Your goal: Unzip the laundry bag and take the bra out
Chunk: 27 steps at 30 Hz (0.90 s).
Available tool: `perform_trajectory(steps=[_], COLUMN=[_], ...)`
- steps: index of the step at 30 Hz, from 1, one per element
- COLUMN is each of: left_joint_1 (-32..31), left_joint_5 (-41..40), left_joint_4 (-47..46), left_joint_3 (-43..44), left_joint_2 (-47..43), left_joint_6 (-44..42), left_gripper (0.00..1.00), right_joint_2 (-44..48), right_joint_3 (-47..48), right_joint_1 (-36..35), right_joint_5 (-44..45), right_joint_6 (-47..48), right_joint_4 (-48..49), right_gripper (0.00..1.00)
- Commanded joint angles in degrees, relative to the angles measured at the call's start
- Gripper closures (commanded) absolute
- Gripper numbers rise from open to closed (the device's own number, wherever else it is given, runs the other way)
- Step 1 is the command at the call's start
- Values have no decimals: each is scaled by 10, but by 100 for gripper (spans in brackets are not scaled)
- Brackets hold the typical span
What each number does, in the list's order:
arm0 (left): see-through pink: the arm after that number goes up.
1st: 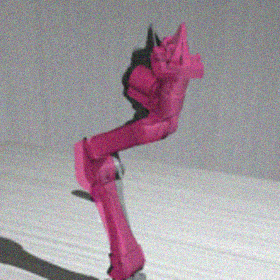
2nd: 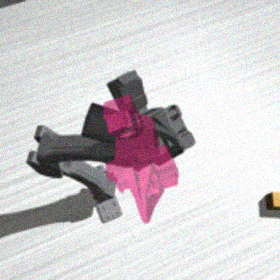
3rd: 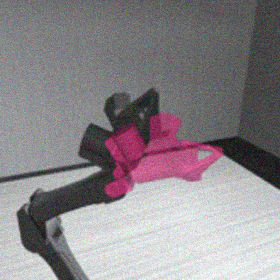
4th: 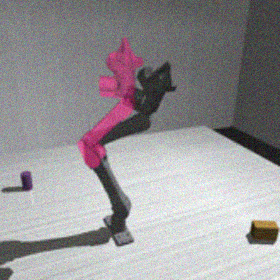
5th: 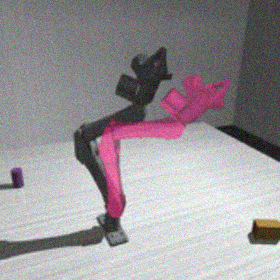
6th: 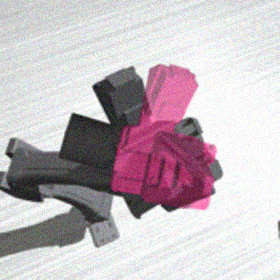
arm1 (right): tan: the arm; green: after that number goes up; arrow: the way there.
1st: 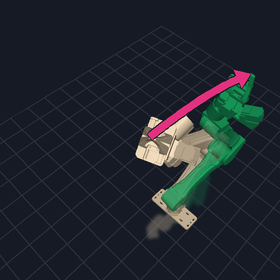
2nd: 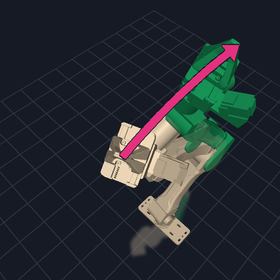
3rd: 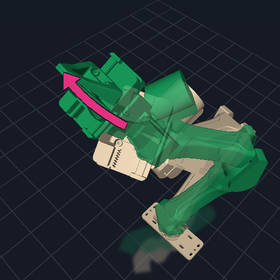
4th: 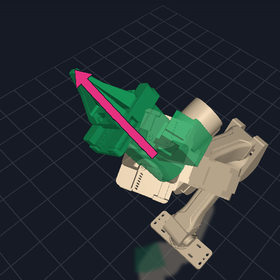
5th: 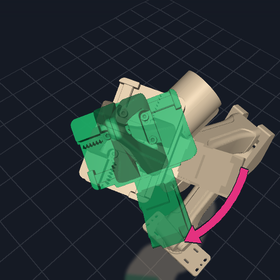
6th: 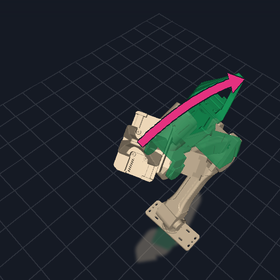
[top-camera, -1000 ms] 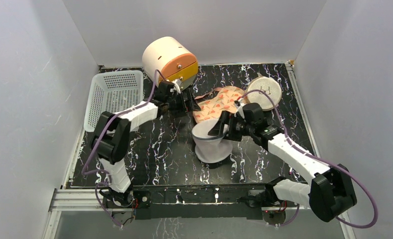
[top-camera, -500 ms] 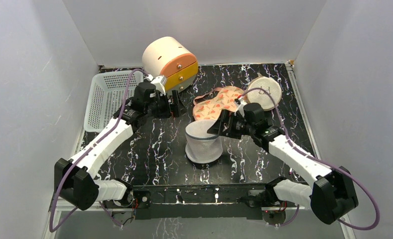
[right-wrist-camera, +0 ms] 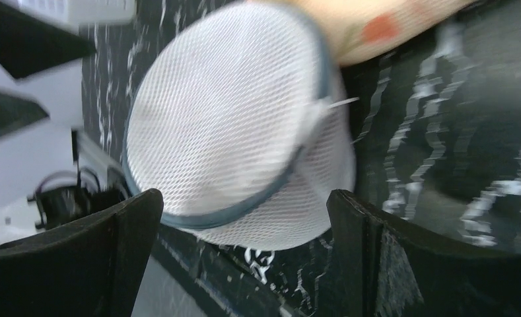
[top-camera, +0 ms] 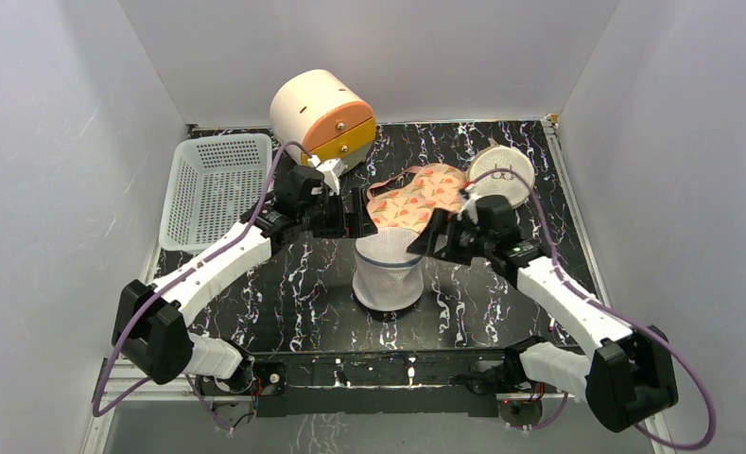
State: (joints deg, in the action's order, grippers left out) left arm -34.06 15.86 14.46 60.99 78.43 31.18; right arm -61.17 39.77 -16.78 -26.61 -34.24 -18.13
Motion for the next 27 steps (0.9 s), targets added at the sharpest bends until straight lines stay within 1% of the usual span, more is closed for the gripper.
perform_trajectory(steps=[1, 3, 6, 8, 10, 12, 15, 21, 24, 27], left_joint_1=[0, 0, 0, 0, 0, 0, 0, -1, -18, -37], left_joint_5=[-58, -81, -122, -142, -150, -147, -131, -63, -54, -58], left_joint_4=[22, 29, 48, 55, 60, 69, 78, 63, 76, 87], left_joint_3=[-10, -17, -24, -28, -27, -19, -9, 1, 23, 41], left_joint_2=[-39, -56, -89, -106, -114, -109, -91, -47, -17, -3], left_joint_6=[10, 12, 18, 19, 17, 12, 5, -5, -14, -28], left_gripper=[2, 2, 2, 2, 2, 2, 2, 2, 2, 2], right_joint_2=[-38, -71, -112, -122, -121, -112, -80, -6, 21, 31], right_joint_3=[-4, 4, 14, 3, -9, -6, 4, 17, 19, 25], right_joint_1=[-122, -173, -228, -238, -236, -225, -200, -109, -66, -41], right_joint_5=[9, 10, 7, -14, -3, 13, 39, 66, 77, 88], right_joint_6=[-41, -74, -112, -133, -142, -125, -86, -8, 20, 38], right_joint_4=[91, 136, 220, 291, 311, 288, 226, 96, 53, 20], right_gripper=[2, 2, 2, 2, 2, 2, 2, 2, 2, 2])
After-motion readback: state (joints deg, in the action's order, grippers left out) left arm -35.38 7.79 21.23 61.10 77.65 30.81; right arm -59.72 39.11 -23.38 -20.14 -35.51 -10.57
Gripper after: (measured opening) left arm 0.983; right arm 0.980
